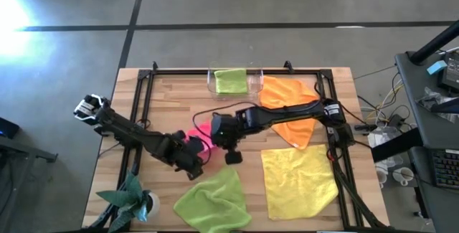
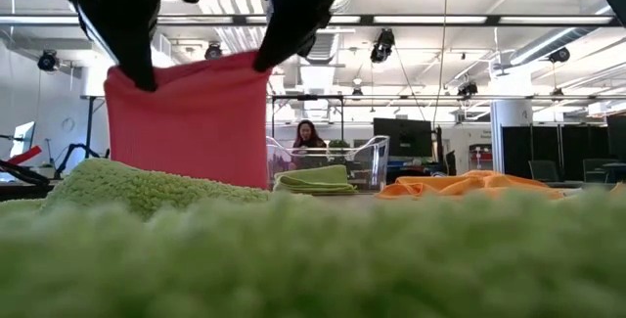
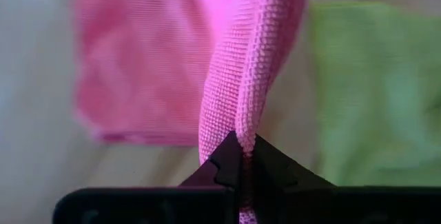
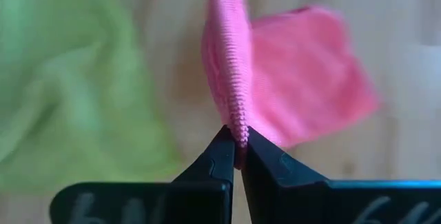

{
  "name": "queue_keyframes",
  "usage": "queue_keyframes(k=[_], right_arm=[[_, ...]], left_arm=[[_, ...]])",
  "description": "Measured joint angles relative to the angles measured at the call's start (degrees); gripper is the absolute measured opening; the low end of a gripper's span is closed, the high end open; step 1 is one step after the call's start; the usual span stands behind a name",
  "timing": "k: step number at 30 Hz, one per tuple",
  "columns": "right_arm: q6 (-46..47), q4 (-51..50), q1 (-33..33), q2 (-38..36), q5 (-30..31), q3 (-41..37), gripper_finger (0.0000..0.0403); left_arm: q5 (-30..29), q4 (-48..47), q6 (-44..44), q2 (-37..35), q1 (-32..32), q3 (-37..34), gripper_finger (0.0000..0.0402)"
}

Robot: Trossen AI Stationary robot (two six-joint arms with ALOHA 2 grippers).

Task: Fold microfiber towels
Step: Fold the pink microfiber towel

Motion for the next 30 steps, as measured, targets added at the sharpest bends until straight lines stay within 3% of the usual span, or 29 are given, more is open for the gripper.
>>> queue_keyframes(k=[2, 9, 16, 22, 27, 30], right_arm=[[0.71, 1.62, -1.65, 0.76, 2.72, -0.27, 0.0009], [0.87, 7.44, -6.45, 6.92, 3.04, -1.01, 0.0009], [1.76, 2.08, -7.26, 9.35, 3.09, 1.77, 0.0009], [1.52, -10.55, -6.22, 7.88, 1.91, 8.58, 0.0009], [1.73, -20.46, -5.1, 7.74, -8.36, 13.71, 0.0009], [1.73, -24.12, -3.51, 7.74, -10.13, 15.36, 0.0009]], left_arm=[[-1.77, -2.15, 0.02, -0.01, 0.94, -0.86, 0.0], [-1.67, -2.54, 0.02, 0.0, 6.2, -5.77, 0.0], [-1.01, -0.74, 1.38, 0.01, 9.78, -6.52, 0.0], [5.66, 2.06, 4.65, 0.01, 9.4, -2.56, 0.0], [15.06, 3.8, 6.69, 0.01, 9.28, 1.7, 0.0], [20.46, 5.36, 6.28, 0.01, 9.22, 4.11, 0.0]])
